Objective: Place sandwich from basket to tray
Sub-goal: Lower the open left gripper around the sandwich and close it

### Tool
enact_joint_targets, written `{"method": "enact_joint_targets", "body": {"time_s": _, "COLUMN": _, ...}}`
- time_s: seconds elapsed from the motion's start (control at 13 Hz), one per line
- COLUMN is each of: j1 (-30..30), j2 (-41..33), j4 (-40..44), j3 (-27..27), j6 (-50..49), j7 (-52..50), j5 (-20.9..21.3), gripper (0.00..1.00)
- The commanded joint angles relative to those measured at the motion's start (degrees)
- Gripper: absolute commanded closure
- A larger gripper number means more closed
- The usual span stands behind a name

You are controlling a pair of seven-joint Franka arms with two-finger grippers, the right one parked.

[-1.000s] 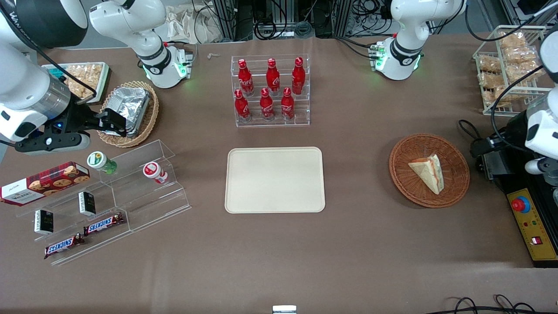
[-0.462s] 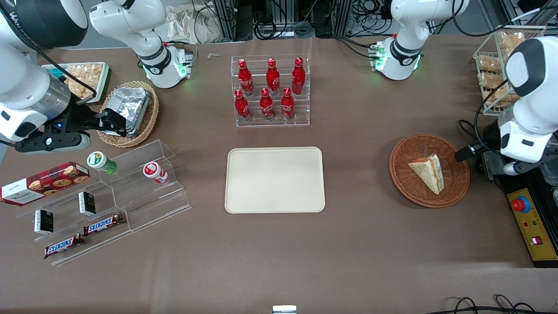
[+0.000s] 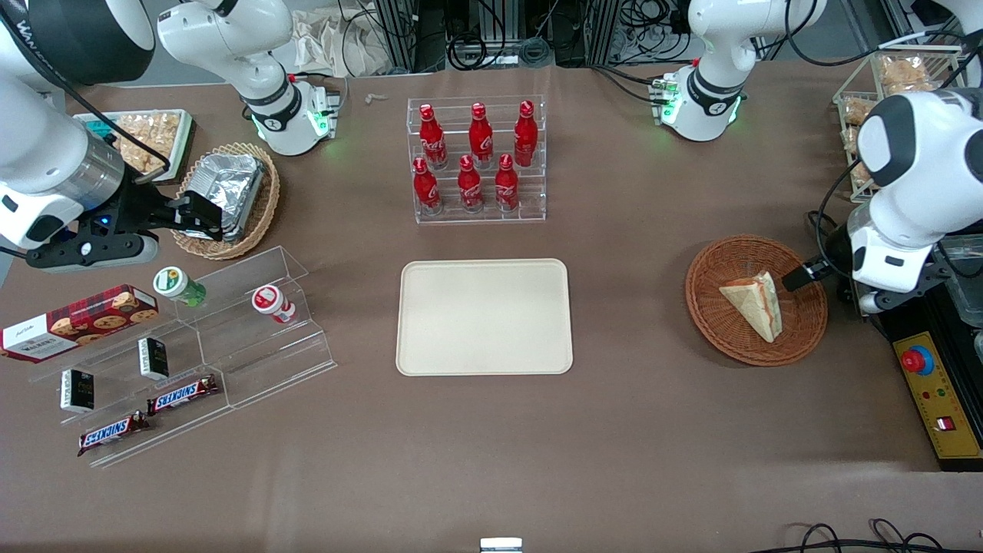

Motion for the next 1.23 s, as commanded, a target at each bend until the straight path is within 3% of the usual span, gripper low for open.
{"method": "enact_joint_targets", "body": {"time_s": 0.0, "j1": -0.3, "j2": -0.5, "j4": -5.2, "j3": 0.2, "j6": 6.0, "j7": -1.2, "j5": -0.5, "gripper": 0.0}}
{"method": "enact_joint_targets", "body": {"time_s": 0.69, "j1": -0.5, "j2": 4.8, "j4": -6.2, "j3": 0.1, "j6": 8.9, "j7": -2.2, "j5": -0.8, "gripper": 0.0}}
{"method": "enact_joint_targets", "body": {"time_s": 1.15, "j1": -0.7, "j2": 6.1, "j4": -11.1, "j3": 0.1, "j6": 17.5, "j7": -2.3, "j5": -0.8, "gripper": 0.0}}
